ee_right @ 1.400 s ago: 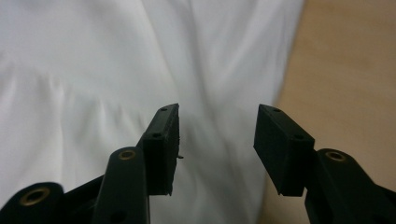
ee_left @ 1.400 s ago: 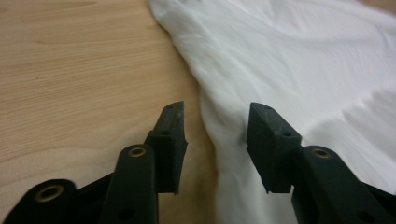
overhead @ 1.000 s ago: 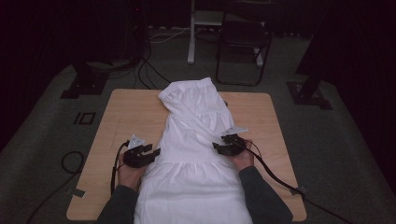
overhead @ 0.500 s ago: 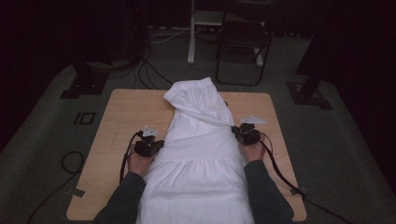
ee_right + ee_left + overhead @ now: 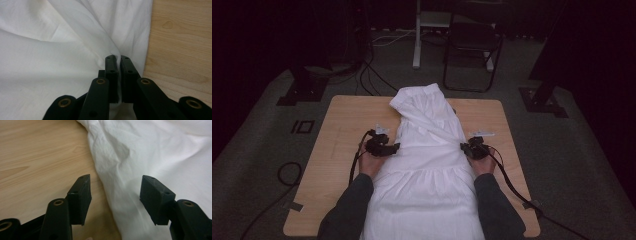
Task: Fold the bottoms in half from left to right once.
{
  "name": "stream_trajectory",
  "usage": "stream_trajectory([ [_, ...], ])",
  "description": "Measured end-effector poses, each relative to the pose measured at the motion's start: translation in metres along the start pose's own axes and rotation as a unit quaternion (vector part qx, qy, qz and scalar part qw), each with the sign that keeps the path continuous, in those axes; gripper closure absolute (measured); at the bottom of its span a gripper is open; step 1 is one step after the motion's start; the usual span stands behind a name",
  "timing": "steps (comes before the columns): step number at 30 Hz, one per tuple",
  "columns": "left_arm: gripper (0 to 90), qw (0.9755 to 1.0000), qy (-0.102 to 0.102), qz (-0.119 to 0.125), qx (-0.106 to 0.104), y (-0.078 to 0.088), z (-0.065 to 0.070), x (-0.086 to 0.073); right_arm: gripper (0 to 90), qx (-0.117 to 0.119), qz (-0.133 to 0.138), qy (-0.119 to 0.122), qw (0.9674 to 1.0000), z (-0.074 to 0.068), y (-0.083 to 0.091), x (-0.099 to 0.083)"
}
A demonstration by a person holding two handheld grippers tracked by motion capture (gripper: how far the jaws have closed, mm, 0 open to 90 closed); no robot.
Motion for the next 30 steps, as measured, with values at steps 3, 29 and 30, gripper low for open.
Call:
stream_trajectory([
  [3,45.8,0.9999,0.006,-0.014,0.0,-0.015,-0.001,-0.004,85.5,0.001,0.003,-0.001,1.0,0.0,0.0,0.0],
  [29,85.3,0.9975,-0.054,-0.011,-0.043,0.056,0.023,-0.087,82.2,0.074,-0.012,-0.001,0.9972,-0.051,0.065,-0.058],
  [30,85.1,0.9977,-0.048,-0.008,-0.048,0.054,0.022,-0.086,75.2,0.071,-0.017,0.005,0.9973,-0.051,0.066,-0.058],
])
Point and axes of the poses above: each handheld gripper's, and its own axes: y roughly backward along the jaws, x roughly out of its top, z roughly to its right, the point moved 6 cm from there along -y, roughly forward along the jaws, and after that the axes turned 10 degrees about y, right-handed, at the moved point
